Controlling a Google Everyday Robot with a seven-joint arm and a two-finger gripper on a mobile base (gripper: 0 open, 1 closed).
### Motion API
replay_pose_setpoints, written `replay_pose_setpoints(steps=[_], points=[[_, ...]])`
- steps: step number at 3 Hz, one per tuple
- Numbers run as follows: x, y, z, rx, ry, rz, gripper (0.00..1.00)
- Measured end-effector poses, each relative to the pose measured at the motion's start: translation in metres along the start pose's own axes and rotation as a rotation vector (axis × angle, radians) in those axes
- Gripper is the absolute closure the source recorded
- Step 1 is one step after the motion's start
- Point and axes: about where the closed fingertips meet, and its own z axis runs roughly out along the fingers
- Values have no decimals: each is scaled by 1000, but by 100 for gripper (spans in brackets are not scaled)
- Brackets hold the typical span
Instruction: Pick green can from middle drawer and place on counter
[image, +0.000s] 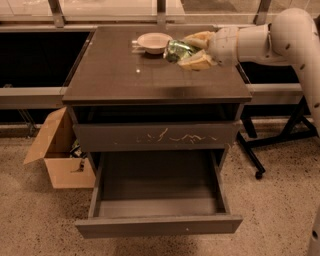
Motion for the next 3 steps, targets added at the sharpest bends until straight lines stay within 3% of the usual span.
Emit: replay_pose_setpoints(steps=[1,3], points=[[10,-20,17,23,36,32,85],[39,-45,28,74,118,112,39]])
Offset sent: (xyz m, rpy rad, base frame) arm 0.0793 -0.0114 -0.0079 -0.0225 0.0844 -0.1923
